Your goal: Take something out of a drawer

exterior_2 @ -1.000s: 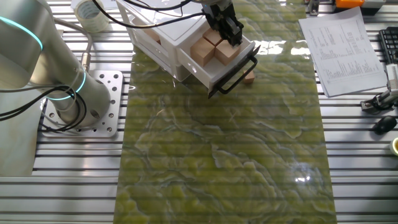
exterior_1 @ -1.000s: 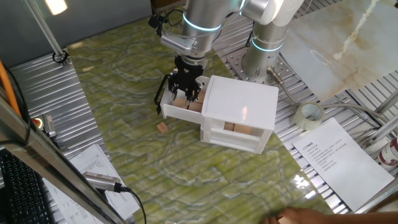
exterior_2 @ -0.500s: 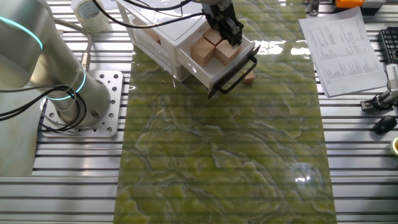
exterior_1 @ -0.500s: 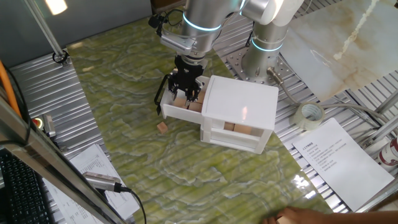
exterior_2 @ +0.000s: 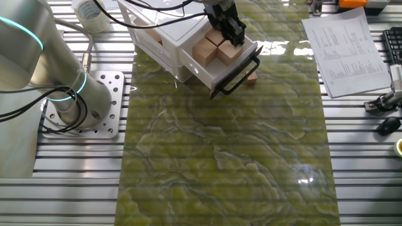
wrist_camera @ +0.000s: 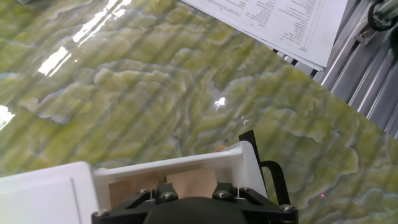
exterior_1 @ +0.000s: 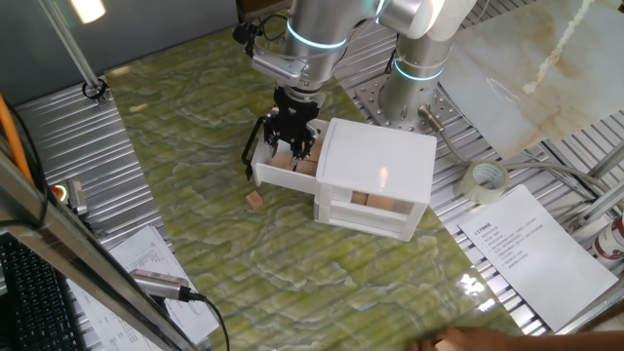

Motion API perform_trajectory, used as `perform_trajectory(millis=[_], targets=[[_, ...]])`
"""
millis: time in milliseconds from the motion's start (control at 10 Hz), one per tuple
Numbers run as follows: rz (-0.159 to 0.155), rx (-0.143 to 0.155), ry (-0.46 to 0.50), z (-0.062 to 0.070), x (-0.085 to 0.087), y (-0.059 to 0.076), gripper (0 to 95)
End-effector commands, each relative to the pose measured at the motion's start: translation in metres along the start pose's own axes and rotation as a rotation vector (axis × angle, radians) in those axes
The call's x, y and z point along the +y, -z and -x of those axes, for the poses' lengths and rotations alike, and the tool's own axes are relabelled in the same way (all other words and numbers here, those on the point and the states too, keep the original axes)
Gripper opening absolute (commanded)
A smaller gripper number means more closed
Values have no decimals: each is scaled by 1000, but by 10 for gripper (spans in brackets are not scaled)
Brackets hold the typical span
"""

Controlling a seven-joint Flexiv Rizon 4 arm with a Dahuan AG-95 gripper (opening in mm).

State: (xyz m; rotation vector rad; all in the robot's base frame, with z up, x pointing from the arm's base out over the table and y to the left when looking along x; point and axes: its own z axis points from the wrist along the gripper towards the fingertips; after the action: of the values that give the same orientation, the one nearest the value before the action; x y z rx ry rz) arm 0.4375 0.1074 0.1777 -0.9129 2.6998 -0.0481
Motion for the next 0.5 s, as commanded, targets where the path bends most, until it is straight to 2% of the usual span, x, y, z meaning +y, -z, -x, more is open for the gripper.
perform_trajectory(millis=[100,500], targets=[[0,0,0,0,0,0,380],[4,-1,-29,0,0,0,380]])
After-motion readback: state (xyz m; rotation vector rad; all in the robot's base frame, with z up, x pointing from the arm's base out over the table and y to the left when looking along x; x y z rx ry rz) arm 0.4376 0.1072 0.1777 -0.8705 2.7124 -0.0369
